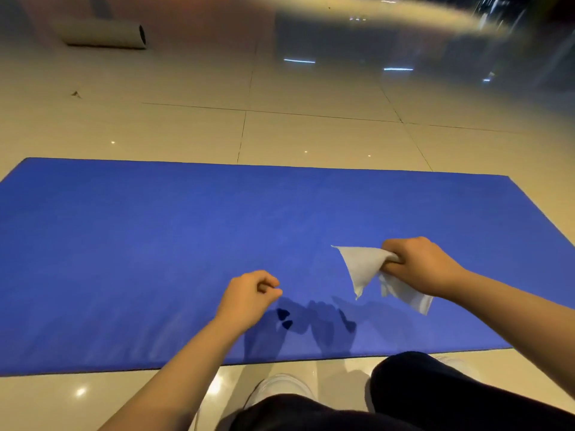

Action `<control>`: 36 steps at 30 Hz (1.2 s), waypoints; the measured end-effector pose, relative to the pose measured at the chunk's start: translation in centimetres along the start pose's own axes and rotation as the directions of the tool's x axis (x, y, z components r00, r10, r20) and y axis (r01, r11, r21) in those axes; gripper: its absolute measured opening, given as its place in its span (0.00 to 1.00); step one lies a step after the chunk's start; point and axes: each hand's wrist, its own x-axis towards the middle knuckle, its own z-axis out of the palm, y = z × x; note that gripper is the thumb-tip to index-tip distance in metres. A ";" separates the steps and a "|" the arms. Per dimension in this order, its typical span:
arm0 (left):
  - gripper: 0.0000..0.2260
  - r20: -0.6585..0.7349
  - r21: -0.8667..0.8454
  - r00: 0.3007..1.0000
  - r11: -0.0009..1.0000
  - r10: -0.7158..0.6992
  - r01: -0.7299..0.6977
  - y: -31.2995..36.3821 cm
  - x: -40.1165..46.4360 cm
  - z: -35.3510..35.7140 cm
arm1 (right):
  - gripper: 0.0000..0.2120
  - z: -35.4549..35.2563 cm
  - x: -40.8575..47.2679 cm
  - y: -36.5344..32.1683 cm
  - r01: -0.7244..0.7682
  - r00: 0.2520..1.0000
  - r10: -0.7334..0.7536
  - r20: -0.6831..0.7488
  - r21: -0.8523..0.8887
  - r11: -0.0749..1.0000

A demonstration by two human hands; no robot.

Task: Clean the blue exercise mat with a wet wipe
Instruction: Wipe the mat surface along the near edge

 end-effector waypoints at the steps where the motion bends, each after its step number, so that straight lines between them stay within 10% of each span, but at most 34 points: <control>1: 0.04 0.011 -0.074 0.999 0.997 0.033 -0.032 1.1 0.0 -0.5 | 0.08 -0.3 -0.4 0.3 -0.011 1.000 0.011 0.010 0.028 1.000; 16: 0.09 0.008 -0.538 0.952 0.804 0.306 -0.254 17.8 -14.2 -10.6 | 0.03 -11.4 -12.1 -12.6 0.205 0.918 -0.158 -0.364 0.092 0.974; 21: 0.11 -0.076 -0.357 0.946 0.877 0.316 -0.322 18.2 -19.6 -15.1 | 0.10 -10.6 -15.0 -14.5 0.168 0.910 -0.111 -0.400 0.110 0.980; 30: 0.20 0.223 0.141 0.926 0.931 0.303 -0.338 18.8 -23.8 -18.4 | 0.03 -9.4 -16.9 -15.3 0.206 0.912 -0.117 -0.393 0.194 0.959; 36: 0.13 0.152 -0.145 0.917 0.926 0.368 -0.348 14.7 -21.4 -17.9 | 0.04 -9.0 -16.1 -17.8 0.288 0.903 -0.189 -0.385 0.215 0.933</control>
